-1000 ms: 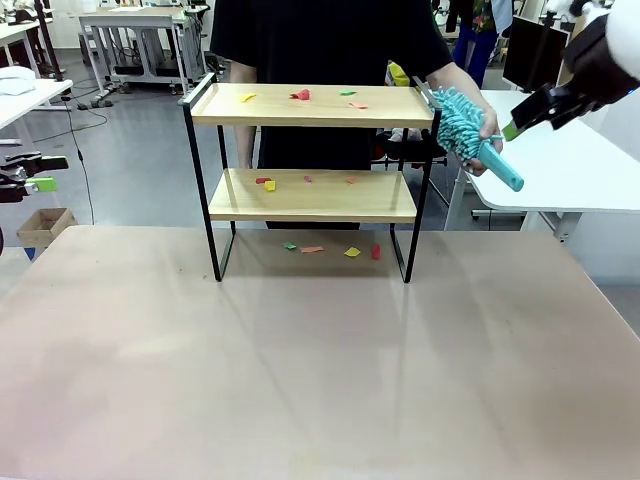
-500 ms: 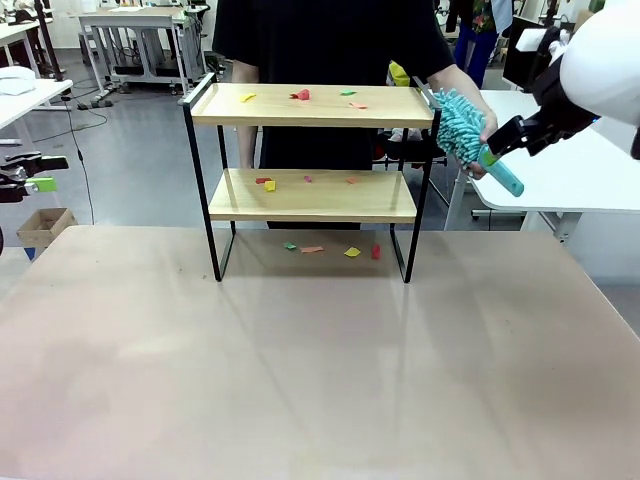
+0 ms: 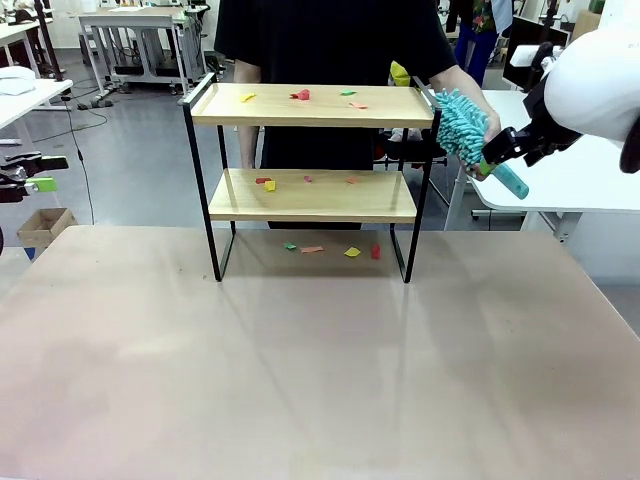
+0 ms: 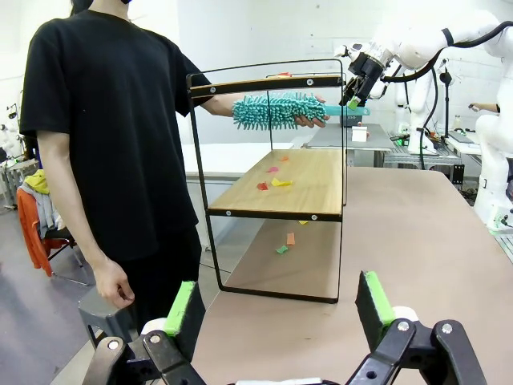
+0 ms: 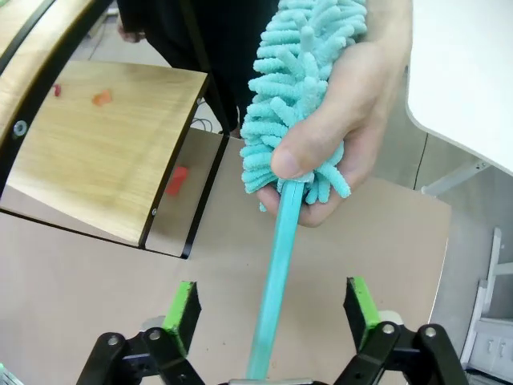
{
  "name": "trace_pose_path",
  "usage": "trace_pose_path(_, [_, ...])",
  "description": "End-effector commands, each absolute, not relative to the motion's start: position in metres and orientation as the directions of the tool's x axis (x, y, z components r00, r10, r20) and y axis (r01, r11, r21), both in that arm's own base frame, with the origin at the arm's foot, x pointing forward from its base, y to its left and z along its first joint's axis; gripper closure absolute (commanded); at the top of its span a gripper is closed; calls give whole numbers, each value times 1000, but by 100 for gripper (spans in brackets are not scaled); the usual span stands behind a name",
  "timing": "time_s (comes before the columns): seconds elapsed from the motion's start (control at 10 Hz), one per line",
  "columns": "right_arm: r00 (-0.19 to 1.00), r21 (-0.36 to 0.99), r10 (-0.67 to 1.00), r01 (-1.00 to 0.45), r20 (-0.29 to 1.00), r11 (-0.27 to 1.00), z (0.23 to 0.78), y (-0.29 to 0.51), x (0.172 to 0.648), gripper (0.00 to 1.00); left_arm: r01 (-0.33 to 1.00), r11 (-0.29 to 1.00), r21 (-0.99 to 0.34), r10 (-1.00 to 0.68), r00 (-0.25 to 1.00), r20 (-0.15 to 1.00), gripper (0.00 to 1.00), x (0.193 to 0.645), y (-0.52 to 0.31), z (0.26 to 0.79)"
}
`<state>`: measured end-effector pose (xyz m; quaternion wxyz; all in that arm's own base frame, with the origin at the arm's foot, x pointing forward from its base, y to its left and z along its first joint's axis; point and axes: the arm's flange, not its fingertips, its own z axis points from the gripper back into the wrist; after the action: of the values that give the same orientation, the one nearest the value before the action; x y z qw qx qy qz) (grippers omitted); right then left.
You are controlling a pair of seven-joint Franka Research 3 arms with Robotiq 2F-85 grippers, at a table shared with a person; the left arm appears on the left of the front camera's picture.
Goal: Clean the shelf.
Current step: Pick up the Duster handed by the human.
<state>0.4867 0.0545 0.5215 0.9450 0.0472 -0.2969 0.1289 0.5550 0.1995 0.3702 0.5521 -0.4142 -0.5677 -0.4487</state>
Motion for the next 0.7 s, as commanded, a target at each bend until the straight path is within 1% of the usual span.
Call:
trace_pose_path(0.0, [810, 12, 174, -219, 560, 976, 517, 57, 489, 60, 965, 255, 58, -25, -53, 998, 0, 554, 199, 374])
trace_pose_path(0.1, [813, 13, 170, -213, 556, 977, 517, 55, 488, 100, 965, 255, 58, -25, -53, 998, 0, 554, 199, 374])
trace_pose_path(0.3, [825, 19, 160, -203, 542, 979, 517, 52, 487, 100, 965, 255, 58, -25, -53, 998, 0, 554, 199, 374])
trace_pose_path(0.4, [828, 22, 156, -199, 539, 980, 517, 52, 487, 87, 965, 255, 58, -25, -53, 998, 0, 554, 199, 374])
trace_pose_path(0.5, [831, 25, 152, -195, 535, 980, 518, 52, 486, 97, 965, 255, 58, -25, -53, 998, 0, 554, 199, 374])
trace_pose_path(0.6, [837, 23, 149, -189, 527, 982, 518, 52, 485, 100, 965, 255, 58, -25, -53, 998, 0, 554, 199, 374])
